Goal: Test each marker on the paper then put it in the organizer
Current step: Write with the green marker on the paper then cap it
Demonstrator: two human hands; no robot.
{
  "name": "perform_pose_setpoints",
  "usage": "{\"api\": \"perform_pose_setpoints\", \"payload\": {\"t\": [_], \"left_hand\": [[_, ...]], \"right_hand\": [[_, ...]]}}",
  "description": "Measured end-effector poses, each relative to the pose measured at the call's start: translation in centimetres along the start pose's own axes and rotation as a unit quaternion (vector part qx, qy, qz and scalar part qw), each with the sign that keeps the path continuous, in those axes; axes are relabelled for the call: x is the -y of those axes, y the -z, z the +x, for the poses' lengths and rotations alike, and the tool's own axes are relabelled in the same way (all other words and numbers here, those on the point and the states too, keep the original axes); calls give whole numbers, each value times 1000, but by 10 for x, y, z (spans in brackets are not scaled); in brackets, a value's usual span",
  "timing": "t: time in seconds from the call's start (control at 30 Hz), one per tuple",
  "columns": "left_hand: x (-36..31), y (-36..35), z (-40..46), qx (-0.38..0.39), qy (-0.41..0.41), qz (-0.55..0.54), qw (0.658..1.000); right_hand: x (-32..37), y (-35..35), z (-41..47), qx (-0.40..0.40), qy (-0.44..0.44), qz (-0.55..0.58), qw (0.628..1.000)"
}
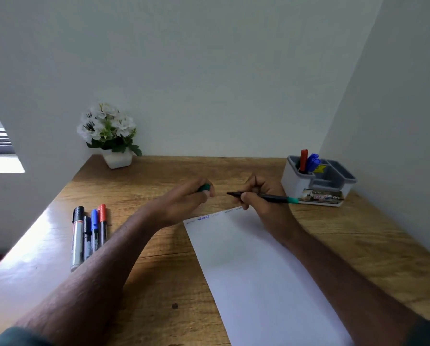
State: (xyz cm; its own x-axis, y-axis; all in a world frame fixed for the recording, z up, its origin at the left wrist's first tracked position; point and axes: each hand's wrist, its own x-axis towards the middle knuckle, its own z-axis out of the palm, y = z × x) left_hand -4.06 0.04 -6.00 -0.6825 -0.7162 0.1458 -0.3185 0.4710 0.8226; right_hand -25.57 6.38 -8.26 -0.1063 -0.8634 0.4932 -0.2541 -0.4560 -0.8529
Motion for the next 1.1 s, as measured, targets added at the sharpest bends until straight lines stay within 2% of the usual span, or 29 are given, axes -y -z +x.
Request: {"api": "perform_pose_setpoints", "payload": {"t": [0.17, 0.37, 0.63, 0.8, 1.1], "left_hand": [[4, -3, 4, -7, -54, 115, 992], [8, -4, 10, -51, -72, 60, 994], [6, -7, 10, -46, -122, 101, 986], [1, -11, 9, -21, -147, 69, 987], [-6, -20, 8, -51, -123, -7, 991]], "right_hand": [[-1, 6, -1, 15, -14, 88, 996], [0, 5, -1, 21, -22, 93, 995], [4, 2, -6, 48, -24, 43, 998], [9, -1, -7, 98, -36, 54, 993], [8, 0, -5, 84, -70, 87, 990]]}}
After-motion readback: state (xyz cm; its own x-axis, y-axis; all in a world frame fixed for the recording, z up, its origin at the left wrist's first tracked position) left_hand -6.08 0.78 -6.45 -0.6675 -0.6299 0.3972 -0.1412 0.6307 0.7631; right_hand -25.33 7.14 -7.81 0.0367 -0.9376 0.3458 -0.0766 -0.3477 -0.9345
